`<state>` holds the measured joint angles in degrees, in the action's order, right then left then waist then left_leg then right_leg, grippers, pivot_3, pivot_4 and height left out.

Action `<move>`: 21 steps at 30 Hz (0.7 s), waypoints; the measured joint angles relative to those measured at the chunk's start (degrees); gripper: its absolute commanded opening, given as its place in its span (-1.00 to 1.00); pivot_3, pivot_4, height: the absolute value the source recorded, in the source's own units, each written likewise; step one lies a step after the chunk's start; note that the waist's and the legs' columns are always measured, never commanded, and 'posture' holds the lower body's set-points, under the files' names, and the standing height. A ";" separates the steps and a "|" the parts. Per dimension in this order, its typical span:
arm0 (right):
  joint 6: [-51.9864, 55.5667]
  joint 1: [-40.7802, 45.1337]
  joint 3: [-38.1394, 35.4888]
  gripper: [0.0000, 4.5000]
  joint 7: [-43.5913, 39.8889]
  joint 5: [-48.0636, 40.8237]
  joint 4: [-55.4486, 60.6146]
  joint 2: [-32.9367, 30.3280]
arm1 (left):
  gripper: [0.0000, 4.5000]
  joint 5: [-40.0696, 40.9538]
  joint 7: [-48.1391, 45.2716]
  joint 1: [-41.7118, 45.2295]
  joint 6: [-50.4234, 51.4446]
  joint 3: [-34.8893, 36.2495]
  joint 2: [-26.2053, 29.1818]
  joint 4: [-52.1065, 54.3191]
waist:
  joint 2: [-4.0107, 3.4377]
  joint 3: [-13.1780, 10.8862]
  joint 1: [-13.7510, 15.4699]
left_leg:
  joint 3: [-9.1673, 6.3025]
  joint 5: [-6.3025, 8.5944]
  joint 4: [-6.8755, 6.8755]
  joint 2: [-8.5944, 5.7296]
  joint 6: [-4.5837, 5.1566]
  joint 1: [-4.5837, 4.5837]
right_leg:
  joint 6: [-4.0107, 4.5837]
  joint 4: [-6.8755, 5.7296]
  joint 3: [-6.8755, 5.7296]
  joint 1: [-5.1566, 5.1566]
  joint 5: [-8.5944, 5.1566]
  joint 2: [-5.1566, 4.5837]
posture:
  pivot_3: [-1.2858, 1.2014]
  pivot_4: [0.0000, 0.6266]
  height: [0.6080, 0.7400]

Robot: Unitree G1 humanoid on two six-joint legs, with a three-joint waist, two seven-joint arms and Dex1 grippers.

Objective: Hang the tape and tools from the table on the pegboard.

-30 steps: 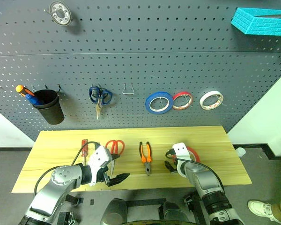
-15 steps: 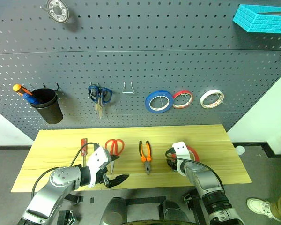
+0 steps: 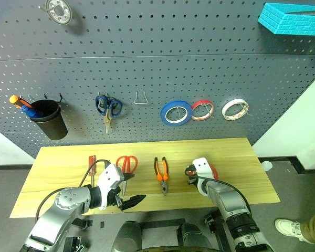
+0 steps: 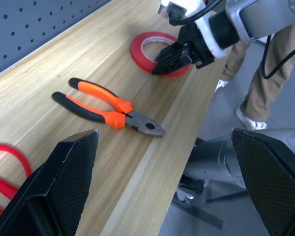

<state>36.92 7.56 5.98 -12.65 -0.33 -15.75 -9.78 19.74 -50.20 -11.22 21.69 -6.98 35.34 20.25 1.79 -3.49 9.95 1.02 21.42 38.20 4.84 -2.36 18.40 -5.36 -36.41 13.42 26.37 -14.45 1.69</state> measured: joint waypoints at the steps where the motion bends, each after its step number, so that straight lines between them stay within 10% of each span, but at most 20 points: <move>1: 0.02 -0.30 -0.23 -0.69 0.02 0.00 0.40 -0.13 | 1.00 0.16 -0.03 0.00 -0.08 0.01 -0.08 0.00 | 0.00 -0.01 0.05 | 0.00 0.00 0.00 0.00 0.00 0.02 | 0.00 0.00 0.00 0.01 0.00 0.00 | 0.36 -0.79 0.45; 21: 5.19 -16.46 -7.46 -0.69 1.49 -2.32 38.76 -2.34 | 1.00 3.85 -2.79 -0.71 -13.72 3.24 -7.04 -2.52 | -0.08 -0.22 -0.01 | 0.00 0.16 -0.06 -0.03 0.27 0.10 | -0.21 0.09 -0.03 0.08 -0.13 -0.07 | 0.32 -0.86 0.45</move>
<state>42.10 -8.90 -1.48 -11.16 -2.65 23.01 -12.11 23.59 -52.99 -11.93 7.97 -3.74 28.29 17.73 1.71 -3.71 9.93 1.02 21.58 38.14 4.82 -2.09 18.51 -5.57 -36.32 13.39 26.45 -14.59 1.62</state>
